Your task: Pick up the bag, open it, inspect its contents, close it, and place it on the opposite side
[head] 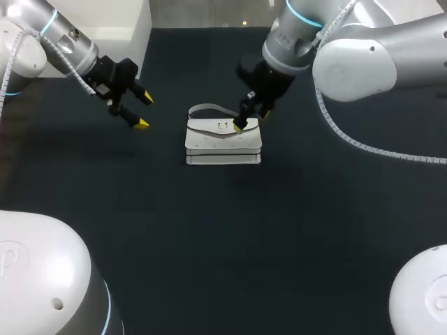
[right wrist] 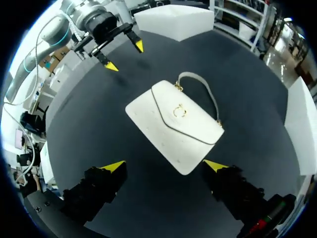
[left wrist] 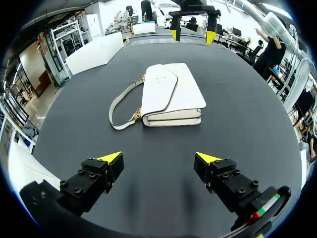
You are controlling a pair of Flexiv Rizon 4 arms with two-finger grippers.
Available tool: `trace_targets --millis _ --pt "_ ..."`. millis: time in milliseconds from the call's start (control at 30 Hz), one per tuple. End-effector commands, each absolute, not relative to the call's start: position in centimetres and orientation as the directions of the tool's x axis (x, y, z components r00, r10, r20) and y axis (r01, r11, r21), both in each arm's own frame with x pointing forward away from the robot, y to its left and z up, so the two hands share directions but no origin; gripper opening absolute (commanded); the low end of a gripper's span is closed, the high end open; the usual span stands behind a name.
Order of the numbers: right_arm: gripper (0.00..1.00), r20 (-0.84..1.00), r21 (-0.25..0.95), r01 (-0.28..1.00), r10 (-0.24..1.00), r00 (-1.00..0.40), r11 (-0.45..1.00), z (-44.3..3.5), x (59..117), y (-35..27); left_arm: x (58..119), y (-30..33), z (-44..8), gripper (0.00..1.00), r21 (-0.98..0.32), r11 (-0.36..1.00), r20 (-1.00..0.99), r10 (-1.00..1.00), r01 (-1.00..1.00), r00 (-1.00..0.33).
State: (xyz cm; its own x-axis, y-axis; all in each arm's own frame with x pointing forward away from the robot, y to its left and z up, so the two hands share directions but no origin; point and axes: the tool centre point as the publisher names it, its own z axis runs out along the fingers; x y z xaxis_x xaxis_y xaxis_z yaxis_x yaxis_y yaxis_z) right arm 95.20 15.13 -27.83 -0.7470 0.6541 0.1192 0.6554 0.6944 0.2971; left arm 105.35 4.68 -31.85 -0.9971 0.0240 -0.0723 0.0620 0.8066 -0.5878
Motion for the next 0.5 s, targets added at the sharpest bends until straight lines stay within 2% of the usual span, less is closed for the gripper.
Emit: trace_targets --millis 33,300,500 --pt "1.00 0.046 0.312 0.613 0.633 -0.773 0.726 -27.3 93.9 15.5 105.4 4.5 -31.7 1.00 -0.589 0.804 -0.095 0.036 0.086 -0.995" --pt "1.00 -0.092 0.345 0.482 0.539 -0.837 0.806 -27.3 92.1 16.2 105.2 2.6 -28.4 1.00 -0.562 0.779 -0.285 0.135 0.280 -0.949" --pt "1.00 -0.218 0.340 0.375 0.460 -0.861 0.863 -27.8 90.8 16.8 104.9 1.3 -27.0 1.00 -0.524 0.774 -0.353 0.183 0.356 -0.917"
